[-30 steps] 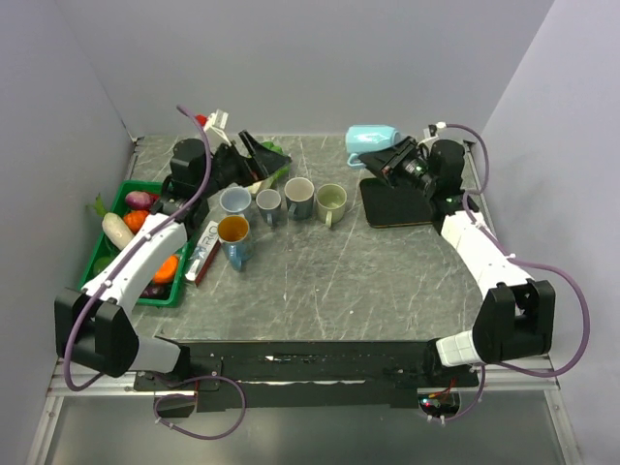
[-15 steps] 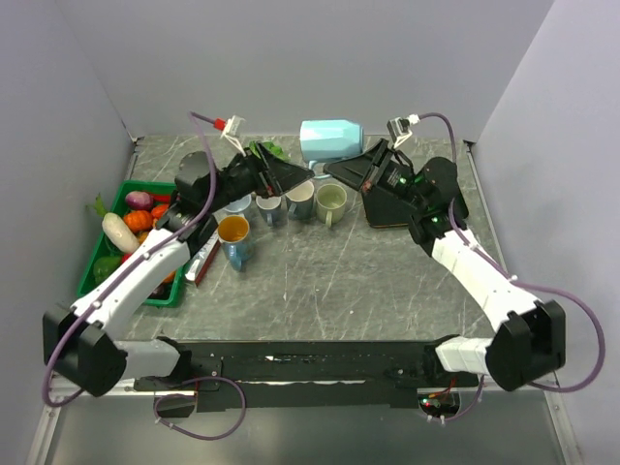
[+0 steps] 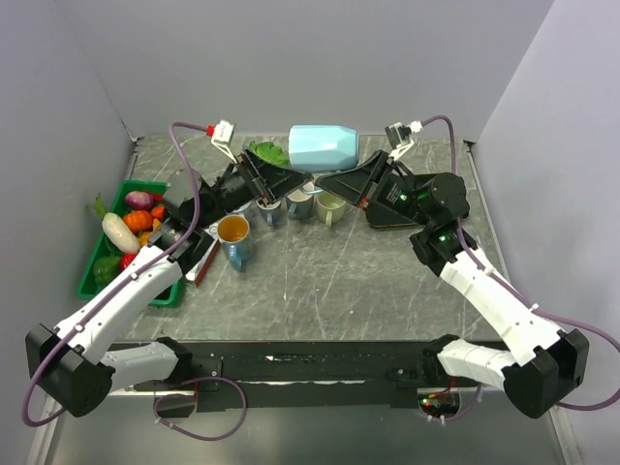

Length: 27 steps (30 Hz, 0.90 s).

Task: Turn the mug right side up

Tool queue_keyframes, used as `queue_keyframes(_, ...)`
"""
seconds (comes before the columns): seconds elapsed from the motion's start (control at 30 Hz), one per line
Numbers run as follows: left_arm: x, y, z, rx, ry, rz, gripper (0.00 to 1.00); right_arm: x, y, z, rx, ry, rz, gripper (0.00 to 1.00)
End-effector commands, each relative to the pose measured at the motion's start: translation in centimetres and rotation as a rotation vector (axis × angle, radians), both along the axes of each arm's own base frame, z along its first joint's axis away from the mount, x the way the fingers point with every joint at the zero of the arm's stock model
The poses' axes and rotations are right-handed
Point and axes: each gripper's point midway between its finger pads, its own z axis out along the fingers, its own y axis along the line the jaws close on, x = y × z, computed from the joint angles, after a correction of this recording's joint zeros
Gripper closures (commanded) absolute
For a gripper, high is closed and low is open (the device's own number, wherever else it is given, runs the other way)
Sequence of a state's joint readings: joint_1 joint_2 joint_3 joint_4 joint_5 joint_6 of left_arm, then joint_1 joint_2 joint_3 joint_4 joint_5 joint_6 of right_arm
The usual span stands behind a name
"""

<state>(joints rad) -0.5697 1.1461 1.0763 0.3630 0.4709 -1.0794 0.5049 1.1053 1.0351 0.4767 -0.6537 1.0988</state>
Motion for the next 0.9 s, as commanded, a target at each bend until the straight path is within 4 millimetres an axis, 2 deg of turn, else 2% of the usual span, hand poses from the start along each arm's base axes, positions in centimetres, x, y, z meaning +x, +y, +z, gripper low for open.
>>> queue_keyframes(0.0,-1.9,0.5,2.1,-0.073,-0.02,-0.014,0.31,-1.6,-1.4,4.3,0.089,-0.163,-0.064,1.0)
queue_keyframes(0.2,-2.3,0.6,2.2,-0.074,-0.004,-0.019,0.42,-1.4,-1.1,4.0,0.088,-0.178,-0.066,1.0)
queue_keyframes(0.33,-2.7,0.5,3.1,-0.099,-0.016,-0.045,0.56,-1.5,-0.7,3.4,0.087,-0.17,-0.05,1.0)
queue_keyframes(0.63,-2.6,-0.1,3.1,-0.112,-0.003,-0.08,0.59,-0.6,-0.5,2.9,0.111,-0.143,-0.064,1.0)
queue_keyframes(0.87,-2.6,-0.4,3.1,-0.117,0.004,-0.099,0.71,-0.2,-0.4,2.4,0.143,-0.104,-0.055,1.0)
